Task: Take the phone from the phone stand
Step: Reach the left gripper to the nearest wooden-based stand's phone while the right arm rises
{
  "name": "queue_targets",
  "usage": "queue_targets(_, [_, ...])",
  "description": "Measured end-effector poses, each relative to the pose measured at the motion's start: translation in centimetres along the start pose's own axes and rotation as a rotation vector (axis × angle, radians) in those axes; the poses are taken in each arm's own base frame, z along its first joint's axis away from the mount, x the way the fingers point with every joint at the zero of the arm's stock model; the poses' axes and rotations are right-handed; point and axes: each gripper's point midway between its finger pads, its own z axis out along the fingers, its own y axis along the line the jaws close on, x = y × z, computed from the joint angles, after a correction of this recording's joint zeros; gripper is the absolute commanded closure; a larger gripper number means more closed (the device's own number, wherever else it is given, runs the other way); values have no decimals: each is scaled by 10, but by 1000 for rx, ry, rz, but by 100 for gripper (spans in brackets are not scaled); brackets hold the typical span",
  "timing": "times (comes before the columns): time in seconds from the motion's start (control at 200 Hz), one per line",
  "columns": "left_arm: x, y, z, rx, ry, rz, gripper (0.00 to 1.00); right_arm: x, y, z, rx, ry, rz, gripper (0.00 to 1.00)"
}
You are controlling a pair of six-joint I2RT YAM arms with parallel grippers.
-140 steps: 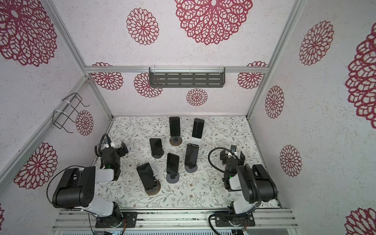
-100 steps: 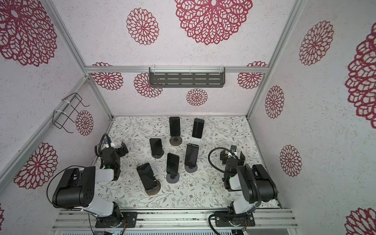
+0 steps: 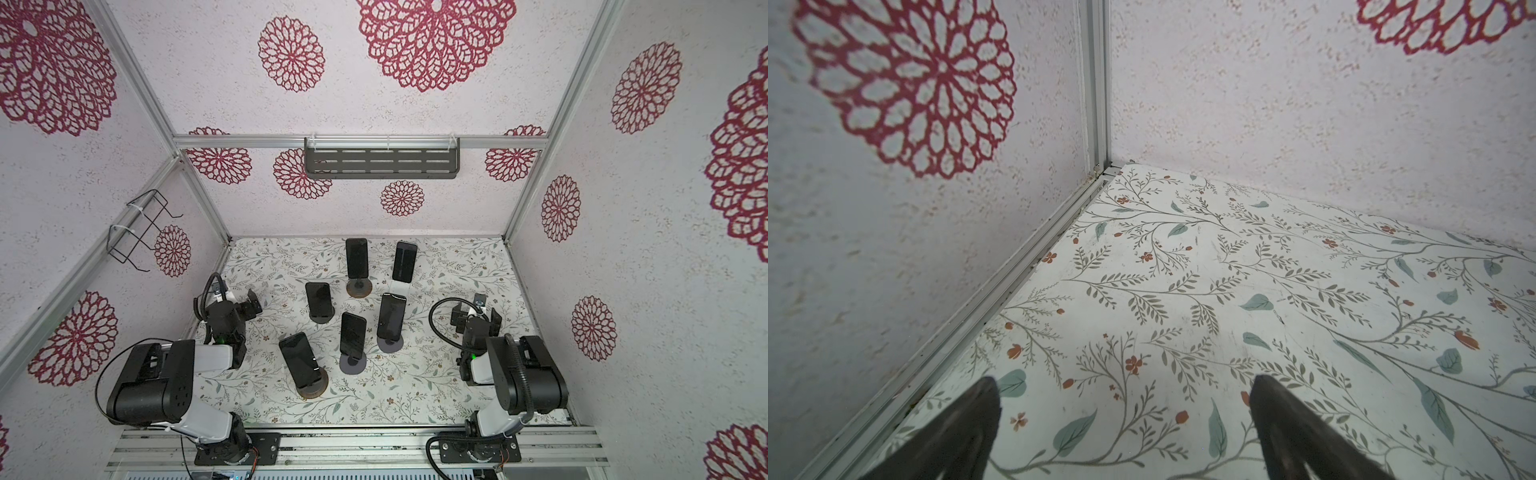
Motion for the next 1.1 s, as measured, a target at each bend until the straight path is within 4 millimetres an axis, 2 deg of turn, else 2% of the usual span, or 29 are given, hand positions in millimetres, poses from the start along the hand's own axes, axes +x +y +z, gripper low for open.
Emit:
queue_targets(0.235, [1,-5,-1,33,27,12,1,-1,0,0,-21,19,12,1])
queue_targets(0.295, [-7,-8,-5,41,46,21,0,-9,0,-2,-22,35,8,1])
queue_targets(0.375, [-46,-11,-18,30,4,14,0,-43,0,-3,-22,10,23,1])
queue_targets(0.455, [-102,-23,-42,34,-75,-17,0,-83,-2,-10,-22,-26,60,1])
queue_targets(0.51, [-135,-32,-63,45,-105,-43,0,-103,-4,-18,-23,-28,82,1])
queue_targets(0.595, [-173,-49,-97,92,-101,-79,1,-119,-7,-30,-27,7,97,1])
queue_targets(0.666, [-186,-60,-121,154,-63,-93,5,-121,-4,-38,-56,65,97,1])
queue_targets(0.686, [-187,-63,-127,176,-47,-90,5,-119,-2,-40,-67,85,94,1])
queue_targets(0.716, [-186,-68,-137,222,-20,-88,0,-115,2,-42,-92,121,91,1])
queue_targets(0.771, [-177,-76,-153,304,45,-81,0,-106,11,-45,-147,189,81,1])
queue_targets(0.951, [-114,-98,-200,543,363,-65,2,-77,51,-55,-362,386,88,1])
queue_targets(1.101, [-78,-104,-231,662,504,-137,9,-74,69,-64,-470,436,111,1])
